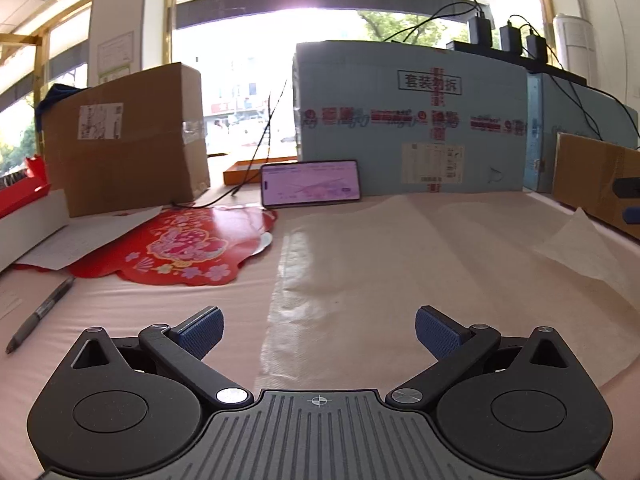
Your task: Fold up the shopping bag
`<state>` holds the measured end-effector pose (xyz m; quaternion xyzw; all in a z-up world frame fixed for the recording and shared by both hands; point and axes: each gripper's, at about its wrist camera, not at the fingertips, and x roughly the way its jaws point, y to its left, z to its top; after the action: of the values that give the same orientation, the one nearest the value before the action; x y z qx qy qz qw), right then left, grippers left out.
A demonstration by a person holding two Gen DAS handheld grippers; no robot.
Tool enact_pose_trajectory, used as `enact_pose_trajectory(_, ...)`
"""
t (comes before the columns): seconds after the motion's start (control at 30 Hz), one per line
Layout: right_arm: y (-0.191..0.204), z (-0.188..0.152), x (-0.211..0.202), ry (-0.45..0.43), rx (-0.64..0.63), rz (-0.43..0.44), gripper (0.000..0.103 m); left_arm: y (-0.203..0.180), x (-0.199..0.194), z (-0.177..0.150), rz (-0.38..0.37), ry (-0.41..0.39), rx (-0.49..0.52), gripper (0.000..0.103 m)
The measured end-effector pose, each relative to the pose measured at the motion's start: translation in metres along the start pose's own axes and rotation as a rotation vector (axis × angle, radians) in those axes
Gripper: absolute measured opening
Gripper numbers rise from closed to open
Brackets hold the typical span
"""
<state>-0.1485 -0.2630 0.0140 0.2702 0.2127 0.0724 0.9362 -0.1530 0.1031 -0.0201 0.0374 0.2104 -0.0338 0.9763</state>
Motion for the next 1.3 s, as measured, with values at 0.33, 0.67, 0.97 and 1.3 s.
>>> enact_pose_trajectory(0.33, 0.019, -0.027, -0.02, 0.12, -0.161, -0.072, 0.084, -0.05, 0.003, 0.011, -0.105, -0.017, 0.105, 0.103)
enact_pose_trajectory(0.67, 0.094, -0.071, 0.012, 0.238, -0.445, -0.344, 0.084, -0.084, 0.024, 0.004, -0.097, 0.092, 0.285, 0.103)
enact_pose_trajectory(0.97, 0.076, -0.073, 0.005, 0.167, -0.403, -0.453, 0.074, -0.073, 0.023, -0.001, -0.119, 0.096, 0.226, 0.103)
enact_pose_trajectory(1.3, 0.026, -0.053, -0.015, 0.073, -0.131, -0.357, 0.068, -0.07, 0.025, 0.001, -0.135, 0.103, 0.195, 0.103)
